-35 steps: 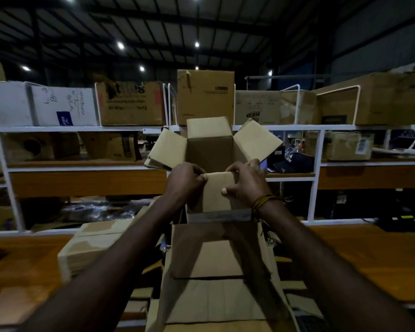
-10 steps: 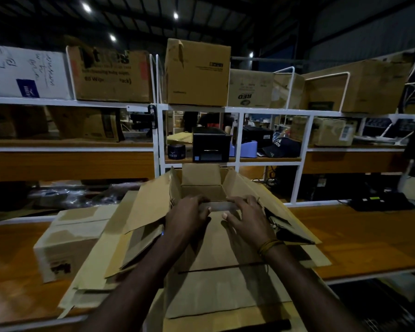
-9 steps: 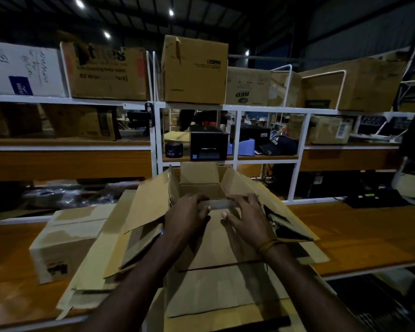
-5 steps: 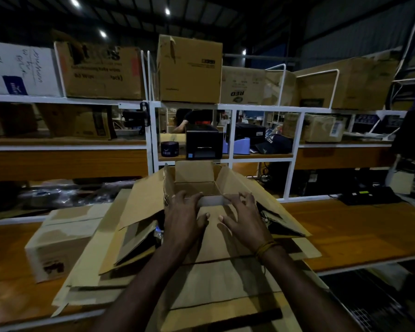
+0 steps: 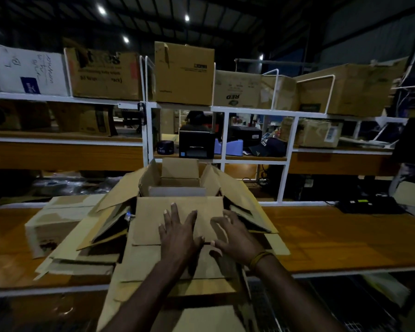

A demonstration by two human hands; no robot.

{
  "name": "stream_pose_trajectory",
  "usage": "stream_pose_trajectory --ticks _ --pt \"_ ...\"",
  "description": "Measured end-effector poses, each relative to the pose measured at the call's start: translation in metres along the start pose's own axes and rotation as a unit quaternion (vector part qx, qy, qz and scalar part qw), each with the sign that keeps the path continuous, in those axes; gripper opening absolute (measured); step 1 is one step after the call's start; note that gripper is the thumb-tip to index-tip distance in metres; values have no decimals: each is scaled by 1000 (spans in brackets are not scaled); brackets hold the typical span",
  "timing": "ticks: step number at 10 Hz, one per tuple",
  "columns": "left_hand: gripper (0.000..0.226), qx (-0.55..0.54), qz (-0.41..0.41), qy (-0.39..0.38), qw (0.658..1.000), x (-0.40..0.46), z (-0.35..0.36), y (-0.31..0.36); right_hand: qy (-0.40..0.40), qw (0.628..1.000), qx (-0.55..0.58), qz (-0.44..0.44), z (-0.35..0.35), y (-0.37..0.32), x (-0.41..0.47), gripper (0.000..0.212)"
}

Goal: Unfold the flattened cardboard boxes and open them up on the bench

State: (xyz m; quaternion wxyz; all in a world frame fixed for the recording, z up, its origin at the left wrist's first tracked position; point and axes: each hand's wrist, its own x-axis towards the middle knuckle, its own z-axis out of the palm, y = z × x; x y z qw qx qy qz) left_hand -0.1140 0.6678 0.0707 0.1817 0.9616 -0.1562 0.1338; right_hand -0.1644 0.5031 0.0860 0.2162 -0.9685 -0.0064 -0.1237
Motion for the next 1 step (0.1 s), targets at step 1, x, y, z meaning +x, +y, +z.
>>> stream_pose_trajectory --ticks 1 --pt "79 17 -7 -27 999 -19 12 33 6 1000 -7 4 -17 26 -24 64"
